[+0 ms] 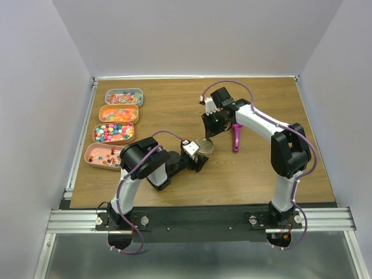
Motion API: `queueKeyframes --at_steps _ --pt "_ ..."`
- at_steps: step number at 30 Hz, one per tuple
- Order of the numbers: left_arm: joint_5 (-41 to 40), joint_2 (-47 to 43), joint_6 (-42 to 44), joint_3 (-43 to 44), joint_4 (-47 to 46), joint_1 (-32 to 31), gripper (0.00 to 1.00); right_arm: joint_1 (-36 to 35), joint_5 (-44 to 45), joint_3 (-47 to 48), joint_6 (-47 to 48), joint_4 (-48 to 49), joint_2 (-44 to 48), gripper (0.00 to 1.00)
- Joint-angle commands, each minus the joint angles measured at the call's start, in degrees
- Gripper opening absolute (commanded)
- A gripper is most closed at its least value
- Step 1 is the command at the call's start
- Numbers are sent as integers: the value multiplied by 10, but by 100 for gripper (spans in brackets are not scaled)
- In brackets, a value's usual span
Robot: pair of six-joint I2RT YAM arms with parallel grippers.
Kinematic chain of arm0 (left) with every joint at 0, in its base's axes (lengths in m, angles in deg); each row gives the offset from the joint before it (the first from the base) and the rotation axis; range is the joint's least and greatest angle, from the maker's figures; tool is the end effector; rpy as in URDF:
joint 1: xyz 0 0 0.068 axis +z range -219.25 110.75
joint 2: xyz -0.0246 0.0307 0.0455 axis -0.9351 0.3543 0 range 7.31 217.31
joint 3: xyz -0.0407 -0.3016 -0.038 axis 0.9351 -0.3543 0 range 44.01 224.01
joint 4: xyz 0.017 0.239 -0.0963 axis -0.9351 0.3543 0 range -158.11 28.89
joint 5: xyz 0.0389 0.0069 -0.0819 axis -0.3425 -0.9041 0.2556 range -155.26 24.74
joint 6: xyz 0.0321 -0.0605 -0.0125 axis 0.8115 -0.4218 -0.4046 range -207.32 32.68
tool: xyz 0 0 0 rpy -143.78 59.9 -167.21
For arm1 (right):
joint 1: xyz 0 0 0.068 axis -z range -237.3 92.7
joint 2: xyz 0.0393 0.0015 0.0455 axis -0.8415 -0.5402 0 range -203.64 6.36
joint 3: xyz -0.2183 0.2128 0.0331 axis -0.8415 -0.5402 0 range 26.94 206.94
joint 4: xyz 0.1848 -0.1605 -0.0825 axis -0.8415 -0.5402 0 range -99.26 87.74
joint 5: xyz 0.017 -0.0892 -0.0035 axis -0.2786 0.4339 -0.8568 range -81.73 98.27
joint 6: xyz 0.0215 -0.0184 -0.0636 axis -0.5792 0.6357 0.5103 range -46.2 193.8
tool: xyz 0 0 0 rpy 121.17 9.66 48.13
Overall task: Pack the candies
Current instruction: Screw the bottle lid onto the packing bottle.
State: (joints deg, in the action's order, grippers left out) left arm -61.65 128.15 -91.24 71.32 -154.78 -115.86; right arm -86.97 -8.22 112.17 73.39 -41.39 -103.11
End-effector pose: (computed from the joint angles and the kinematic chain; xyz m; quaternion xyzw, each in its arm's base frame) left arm 0.2362 -0.2553 0.1097 0.2916 0.6889 -0.3044 0.5897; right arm 0.3586 0.2229 0.2361 -0.2752 0.9235 0.1940 0.1839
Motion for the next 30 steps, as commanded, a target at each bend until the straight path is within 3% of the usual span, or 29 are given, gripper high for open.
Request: queueKeyframes --at_steps 1,12,16,23,26,30 --pt "12 31 -20 -15 -331 2 81 1 -56 18 33 -19 -16 32" --pt "9 34 -25 -13 -331 4 81 -4 -76 -72 -12 -21 19 25" --pt "7 34 -25 -13 -331 3 81 -20 -30 -130 -59 -21 58 22" --pt "9 34 -27 -12 -331 3 81 -45 37 -249 -230 31 133 21" --pt "12 34 -28 -13 -331 4 81 -46 64 -269 -259 40 169 21" --pt "15 34 -28 -14 -331 3 81 -18 103 -237 -223 21 193 26"
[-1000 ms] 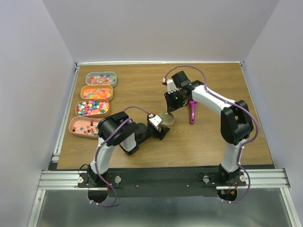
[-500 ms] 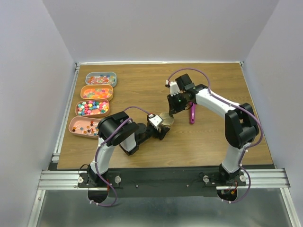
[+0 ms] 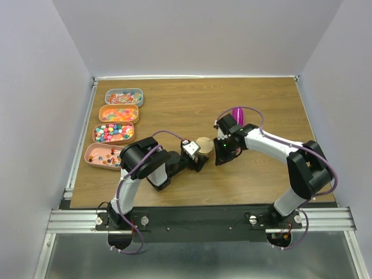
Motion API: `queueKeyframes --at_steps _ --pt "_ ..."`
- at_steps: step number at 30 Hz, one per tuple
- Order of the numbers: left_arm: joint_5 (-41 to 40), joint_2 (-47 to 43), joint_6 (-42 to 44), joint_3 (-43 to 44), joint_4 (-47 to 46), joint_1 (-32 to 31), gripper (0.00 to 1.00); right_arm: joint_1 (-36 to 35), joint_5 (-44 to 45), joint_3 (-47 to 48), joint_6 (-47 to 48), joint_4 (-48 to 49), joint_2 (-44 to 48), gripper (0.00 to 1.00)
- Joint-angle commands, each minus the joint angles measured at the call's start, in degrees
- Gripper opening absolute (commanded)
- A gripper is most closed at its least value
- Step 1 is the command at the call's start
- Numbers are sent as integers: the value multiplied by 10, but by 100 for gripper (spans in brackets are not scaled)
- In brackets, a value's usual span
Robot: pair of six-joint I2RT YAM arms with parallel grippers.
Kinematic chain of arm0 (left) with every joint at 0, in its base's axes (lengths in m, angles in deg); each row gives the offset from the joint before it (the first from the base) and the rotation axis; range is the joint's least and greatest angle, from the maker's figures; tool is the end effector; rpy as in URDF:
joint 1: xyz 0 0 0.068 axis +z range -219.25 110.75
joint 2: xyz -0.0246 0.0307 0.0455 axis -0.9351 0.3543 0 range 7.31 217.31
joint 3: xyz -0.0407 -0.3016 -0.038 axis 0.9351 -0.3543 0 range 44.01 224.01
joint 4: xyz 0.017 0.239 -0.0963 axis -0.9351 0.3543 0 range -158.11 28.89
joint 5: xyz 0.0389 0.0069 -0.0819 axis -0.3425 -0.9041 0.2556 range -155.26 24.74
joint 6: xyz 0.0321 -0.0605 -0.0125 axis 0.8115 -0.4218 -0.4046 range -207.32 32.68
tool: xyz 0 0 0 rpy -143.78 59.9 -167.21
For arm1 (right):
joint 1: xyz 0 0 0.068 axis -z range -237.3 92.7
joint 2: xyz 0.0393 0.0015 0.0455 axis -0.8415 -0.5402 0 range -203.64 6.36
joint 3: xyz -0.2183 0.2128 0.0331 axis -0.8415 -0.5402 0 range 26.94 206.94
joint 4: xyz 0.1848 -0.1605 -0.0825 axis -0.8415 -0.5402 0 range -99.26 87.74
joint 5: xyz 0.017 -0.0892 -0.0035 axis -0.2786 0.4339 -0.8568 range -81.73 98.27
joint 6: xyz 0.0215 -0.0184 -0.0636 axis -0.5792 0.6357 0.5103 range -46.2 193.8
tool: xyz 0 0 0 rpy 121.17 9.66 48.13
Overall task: Pack the candies
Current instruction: Screw the bottle lid onto the packing bottle.
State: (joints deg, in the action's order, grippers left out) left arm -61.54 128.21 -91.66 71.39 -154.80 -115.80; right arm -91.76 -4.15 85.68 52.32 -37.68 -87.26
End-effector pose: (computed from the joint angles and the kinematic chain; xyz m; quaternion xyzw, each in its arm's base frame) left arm 0.2366 -0.2553 0.1096 0.2893 0.6897 -0.3070 0.5886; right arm 0.2527 0.1883 0.2011 -0.1291 0.9711 0.1740 0.1002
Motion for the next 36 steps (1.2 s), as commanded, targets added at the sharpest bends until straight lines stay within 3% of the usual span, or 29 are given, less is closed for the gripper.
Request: queueKeyframes --at_steps 1,6,15,26,36 --pt "15 33 -23 -15 -331 3 81 39 59 51 0 -21 33 27" --pt "15 32 -22 -14 -331 2 81 66 33 144 98 -43 -8 34" --pt "16 32 -21 -15 -331 3 81 67 -68 301 205 -77 -163 35" --pt "16 34 -22 -14 -331 4 81 64 -139 331 244 -98 -210 33" --pt "17 34 -23 -14 -330 4 81 63 -47 347 221 -98 -204 33"
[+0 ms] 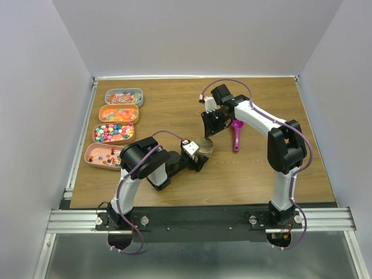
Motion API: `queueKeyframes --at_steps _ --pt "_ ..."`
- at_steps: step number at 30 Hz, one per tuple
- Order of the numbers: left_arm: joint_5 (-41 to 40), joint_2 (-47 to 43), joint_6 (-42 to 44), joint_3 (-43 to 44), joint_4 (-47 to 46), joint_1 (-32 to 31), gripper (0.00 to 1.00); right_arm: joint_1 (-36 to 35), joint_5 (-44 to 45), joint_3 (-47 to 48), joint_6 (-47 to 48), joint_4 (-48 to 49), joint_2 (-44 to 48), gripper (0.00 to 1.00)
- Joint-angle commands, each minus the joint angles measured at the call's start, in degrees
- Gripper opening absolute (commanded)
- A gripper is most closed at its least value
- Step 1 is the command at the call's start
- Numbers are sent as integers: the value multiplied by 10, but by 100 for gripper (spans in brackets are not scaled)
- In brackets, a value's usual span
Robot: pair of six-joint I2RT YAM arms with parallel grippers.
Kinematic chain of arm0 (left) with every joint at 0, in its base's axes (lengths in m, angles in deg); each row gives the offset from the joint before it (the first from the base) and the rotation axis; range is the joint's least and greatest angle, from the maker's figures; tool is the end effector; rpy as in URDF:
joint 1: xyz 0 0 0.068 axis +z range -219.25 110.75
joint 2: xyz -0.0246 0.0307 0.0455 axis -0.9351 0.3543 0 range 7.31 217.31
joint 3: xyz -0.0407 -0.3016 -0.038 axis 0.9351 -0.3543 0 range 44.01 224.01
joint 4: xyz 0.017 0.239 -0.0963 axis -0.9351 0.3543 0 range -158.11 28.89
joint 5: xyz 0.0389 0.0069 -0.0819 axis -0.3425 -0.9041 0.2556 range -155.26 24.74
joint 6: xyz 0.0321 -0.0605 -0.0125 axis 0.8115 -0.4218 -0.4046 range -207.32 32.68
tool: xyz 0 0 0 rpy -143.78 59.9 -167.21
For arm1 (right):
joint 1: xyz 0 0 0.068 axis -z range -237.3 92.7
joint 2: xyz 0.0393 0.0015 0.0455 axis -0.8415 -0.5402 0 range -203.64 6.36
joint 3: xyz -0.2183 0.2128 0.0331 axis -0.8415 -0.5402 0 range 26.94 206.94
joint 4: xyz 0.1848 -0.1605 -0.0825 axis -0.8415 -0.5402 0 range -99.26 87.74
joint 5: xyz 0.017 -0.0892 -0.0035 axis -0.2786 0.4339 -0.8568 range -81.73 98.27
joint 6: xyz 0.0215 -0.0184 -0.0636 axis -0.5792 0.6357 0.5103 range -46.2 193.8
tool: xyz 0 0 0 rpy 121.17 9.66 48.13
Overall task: Pack the candies
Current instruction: Screw the bottle lid onto the packing bottle.
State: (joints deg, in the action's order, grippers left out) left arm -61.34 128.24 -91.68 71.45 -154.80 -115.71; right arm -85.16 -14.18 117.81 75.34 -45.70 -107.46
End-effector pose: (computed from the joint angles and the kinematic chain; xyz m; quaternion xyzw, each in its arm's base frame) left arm 0.2371 -0.2553 0.1096 0.2896 0.6893 -0.3078 0.5884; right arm 0.3763 0.2234 0.2322 -0.2822 0.9186 0.2313 0.1520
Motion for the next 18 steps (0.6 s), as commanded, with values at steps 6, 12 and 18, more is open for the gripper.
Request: queueKeyframes --at_steps 6,12,18 --pt "14 34 -23 -13 -331 4 81 -2 -2 30 9 -22 -3 33" --pt "15 34 -24 -13 -330 3 81 -2 -25 -9 20 -24 -5 32" --pt "14 37 -26 -11 -331 3 81 -12 -37 -33 21 -26 1 32"
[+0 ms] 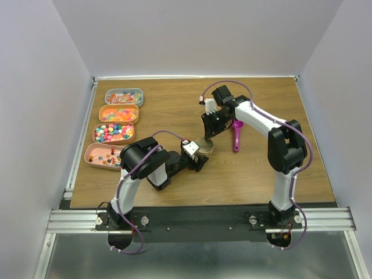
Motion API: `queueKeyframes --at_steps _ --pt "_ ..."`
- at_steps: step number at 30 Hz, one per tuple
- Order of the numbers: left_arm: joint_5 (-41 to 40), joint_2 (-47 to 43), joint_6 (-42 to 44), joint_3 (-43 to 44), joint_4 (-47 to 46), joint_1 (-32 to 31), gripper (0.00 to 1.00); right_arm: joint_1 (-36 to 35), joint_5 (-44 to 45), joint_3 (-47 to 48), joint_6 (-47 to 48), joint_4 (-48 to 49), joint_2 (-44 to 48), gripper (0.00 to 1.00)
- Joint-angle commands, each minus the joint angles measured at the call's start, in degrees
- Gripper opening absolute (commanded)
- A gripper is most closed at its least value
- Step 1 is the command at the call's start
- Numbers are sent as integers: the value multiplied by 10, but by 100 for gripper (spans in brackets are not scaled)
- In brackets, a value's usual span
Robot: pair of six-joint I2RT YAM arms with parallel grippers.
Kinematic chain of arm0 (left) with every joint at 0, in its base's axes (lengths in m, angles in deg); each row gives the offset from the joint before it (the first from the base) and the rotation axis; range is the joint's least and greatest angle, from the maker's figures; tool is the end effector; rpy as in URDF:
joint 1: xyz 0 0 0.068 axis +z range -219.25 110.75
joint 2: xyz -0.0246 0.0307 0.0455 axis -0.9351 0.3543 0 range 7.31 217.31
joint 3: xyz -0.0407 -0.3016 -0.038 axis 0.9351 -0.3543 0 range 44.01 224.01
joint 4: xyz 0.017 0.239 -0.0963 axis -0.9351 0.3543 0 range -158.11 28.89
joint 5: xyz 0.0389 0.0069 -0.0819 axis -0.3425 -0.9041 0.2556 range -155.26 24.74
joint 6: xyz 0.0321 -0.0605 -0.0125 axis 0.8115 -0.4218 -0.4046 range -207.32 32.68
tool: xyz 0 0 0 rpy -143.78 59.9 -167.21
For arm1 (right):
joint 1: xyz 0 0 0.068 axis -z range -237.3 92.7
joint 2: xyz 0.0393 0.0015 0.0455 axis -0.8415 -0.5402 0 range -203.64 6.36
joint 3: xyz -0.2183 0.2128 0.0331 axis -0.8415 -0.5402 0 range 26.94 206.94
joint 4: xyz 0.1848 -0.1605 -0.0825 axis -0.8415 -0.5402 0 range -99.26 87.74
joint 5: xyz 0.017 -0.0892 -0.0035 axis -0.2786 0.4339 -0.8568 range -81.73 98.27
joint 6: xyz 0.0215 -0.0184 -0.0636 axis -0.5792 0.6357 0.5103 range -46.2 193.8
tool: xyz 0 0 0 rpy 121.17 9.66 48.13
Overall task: Pack the candies
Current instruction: Screw the bottle lid onto the packing bottle.
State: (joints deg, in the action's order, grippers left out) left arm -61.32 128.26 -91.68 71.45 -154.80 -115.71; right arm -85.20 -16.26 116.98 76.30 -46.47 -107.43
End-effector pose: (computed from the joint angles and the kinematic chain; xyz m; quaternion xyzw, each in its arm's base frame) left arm 0.2370 -0.2553 0.1095 0.2898 0.6894 -0.3079 0.5882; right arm 0.3715 0.2234 0.2282 -0.2907 0.9149 0.2446 0.1364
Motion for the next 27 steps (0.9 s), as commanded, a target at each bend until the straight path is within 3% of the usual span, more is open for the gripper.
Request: queueKeyframes --at_steps 1,11,18,27 --pt "14 37 -27 -11 -331 3 81 -14 -15 -30 10 -18 1 30" --pt "5 33 -26 -13 -331 3 81 -43 113 -156 -126 -12 65 18" --pt "5 32 -28 -14 -330 4 81 -70 116 -245 -247 46 112 15" --pt "10 32 -27 -16 -331 3 81 -25 174 -220 -245 45 165 16"
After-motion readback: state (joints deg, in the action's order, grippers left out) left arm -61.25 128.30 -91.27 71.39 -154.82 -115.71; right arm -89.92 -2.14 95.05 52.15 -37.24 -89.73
